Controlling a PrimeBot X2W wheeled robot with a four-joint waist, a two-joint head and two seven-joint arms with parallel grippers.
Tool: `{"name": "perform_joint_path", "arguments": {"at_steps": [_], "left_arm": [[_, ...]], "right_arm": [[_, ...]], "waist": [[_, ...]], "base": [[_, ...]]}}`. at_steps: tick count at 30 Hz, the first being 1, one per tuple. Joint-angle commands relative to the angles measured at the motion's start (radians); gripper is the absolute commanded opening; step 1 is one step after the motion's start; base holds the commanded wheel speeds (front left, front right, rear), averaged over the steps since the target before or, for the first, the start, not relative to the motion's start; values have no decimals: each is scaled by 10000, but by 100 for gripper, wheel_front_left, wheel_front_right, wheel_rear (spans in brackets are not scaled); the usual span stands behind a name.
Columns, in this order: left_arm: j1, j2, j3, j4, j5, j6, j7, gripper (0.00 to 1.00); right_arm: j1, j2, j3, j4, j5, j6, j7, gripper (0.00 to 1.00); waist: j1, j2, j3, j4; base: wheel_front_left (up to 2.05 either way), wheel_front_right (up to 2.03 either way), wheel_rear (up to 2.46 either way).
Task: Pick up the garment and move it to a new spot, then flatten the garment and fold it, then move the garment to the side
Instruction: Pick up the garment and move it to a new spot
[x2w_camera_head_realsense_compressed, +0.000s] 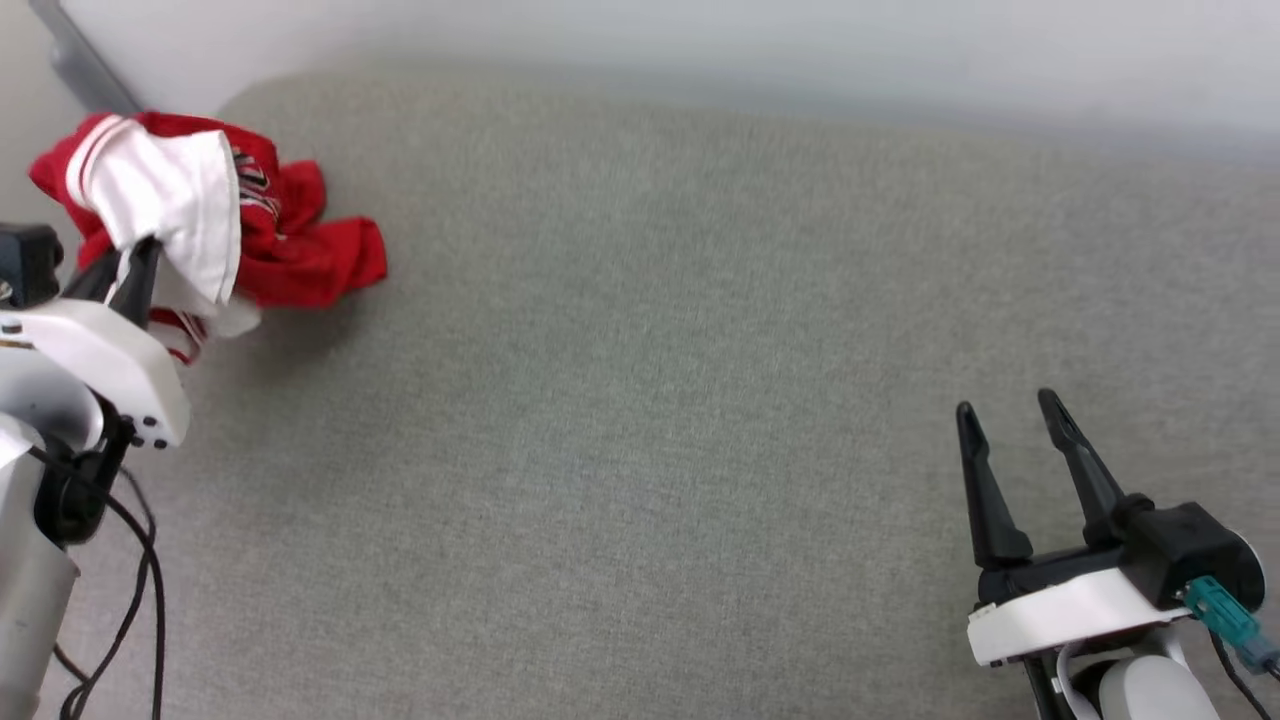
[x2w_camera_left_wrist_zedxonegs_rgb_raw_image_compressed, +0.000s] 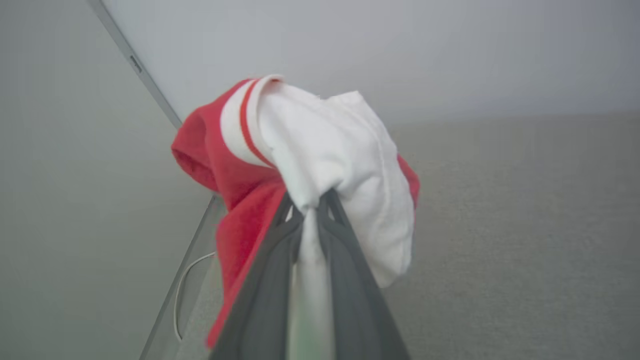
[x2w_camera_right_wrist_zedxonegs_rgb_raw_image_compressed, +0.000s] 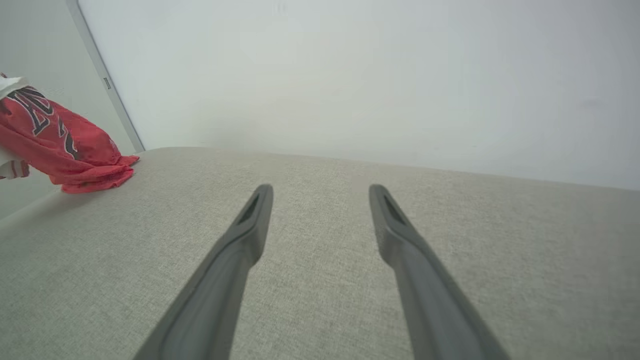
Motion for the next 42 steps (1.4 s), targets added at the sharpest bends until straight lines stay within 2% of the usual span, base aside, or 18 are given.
{"name": "perform_joint_path", "arguments": {"at_steps": [1,4,9,15,20,27,33,38,42], "left_arm": [[183,88,11,-577,7,89,113,0],[261,235,70,-1609,-133,190,417,0],[430,175,-32,-3311,-243,510,994,0],[392,-161,-268,-4777,-519,721,1660,0],[30,-686,-647,-5364,-595,750,1952,0],[-839,-1397,-1220,-4984,-170,612,1771,0],[-1845,-2066,-1127,-3926,313,752,640,0],[-2318,-2262,-1658,-3171,1222,725,-116,0],[-1951,-2826,-2470,-2618,1663,646,-419,0]], "right_arm": [[137,9,-69,74,171,-10,-21,100],[292,9,-185,190,315,-10,-21,100],[452,9,-357,270,520,-10,-21,100],[381,7,-538,289,596,-10,-21,100],[306,9,-621,276,657,-10,-21,100],[202,10,-698,227,712,-10,-19,100],[55,9,-781,130,764,-10,-21,100],[-56,9,-782,45,784,-10,-21,100],[-42,11,-823,-6,772,-10,-21,100]], "waist": [[1,0,-775,-162],[1,0,-1192,-301],[1,0,-1774,-663],[1,0,-2039,-1310],[1,0,-2028,-2004],[1,0,-1812,-3112],[1,0,-1397,-3814],[1,0,-1048,-4037],[1,0,-780,-4059]], "base": [[0,0,0],[0,0,0],[0,0,0],[0,0,0],[0,0,0],[0,0,0],[0,0,0],[0,0,0],[0,0,0]]}}
